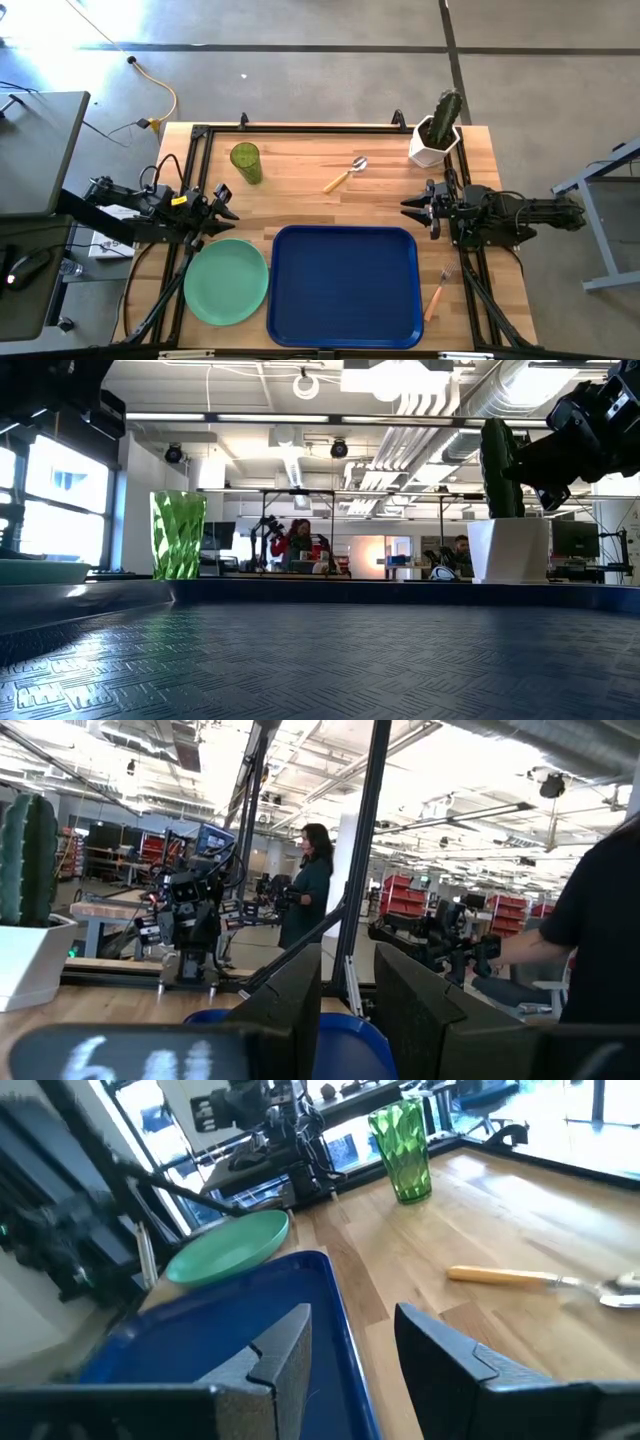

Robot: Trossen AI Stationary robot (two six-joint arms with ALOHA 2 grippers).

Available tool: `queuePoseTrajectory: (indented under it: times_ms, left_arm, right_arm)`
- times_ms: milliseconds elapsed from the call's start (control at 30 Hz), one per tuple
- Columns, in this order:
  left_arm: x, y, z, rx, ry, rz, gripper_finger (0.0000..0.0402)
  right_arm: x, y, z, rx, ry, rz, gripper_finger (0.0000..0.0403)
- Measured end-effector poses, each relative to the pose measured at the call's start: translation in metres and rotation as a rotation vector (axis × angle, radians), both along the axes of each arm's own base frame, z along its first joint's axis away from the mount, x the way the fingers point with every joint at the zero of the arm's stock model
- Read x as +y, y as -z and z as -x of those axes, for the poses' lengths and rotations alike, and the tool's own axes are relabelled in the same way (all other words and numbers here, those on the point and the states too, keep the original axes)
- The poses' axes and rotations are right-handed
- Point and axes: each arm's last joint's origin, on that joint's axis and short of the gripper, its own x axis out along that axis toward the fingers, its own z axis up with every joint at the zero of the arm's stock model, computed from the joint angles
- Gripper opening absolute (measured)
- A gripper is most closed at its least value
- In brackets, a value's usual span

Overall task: Pick and place plate/cup/fork/spoon on tray
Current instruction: Put the orange fork on the blue tray

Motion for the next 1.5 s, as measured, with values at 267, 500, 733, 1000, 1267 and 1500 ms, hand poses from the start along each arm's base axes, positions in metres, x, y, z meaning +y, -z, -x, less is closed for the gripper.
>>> queuePoseTrajectory:
  times_ms: [267, 500, 733, 1000, 1267, 1500]
  left_arm:
    - [0.0, 0.0, 0.0, 0.002, 0.002, 0.007, 0.0087]
    - [0.0, 0.0, 0.0, 0.01, 0.014, 0.043, 0.0087]
    - [0.0, 0.0, 0.0, 0.039, 0.045, 0.148, 0.0087]
    - [0.0, 0.0, 0.0, 0.047, 0.058, 0.186, 0.0087]
    - [0.0, 0.0, 0.0, 0.046, 0.058, 0.187, 0.0087]
    - [0.0, -0.001, 0.0, 0.037, 0.059, 0.19, 0.0087]
  right_arm:
    - [-0.002, -0.001, 0.0, -0.041, 0.098, -0.342, 0.0138]
    - [-0.001, -0.003, 0.0, -0.066, 0.099, -0.483, 0.0138]
    - [-0.001, -0.016, -0.001, -0.206, 0.062, -0.552, 0.0138]
    - [0.001, -0.039, 0.003, -0.393, -0.077, -0.63, 0.0138]
    - [0.003, -0.074, 0.015, -0.363, -0.162, -0.744, 0.0138]
    - [0.005, -0.101, 0.031, -0.138, -0.121, -0.959, 0.0138]
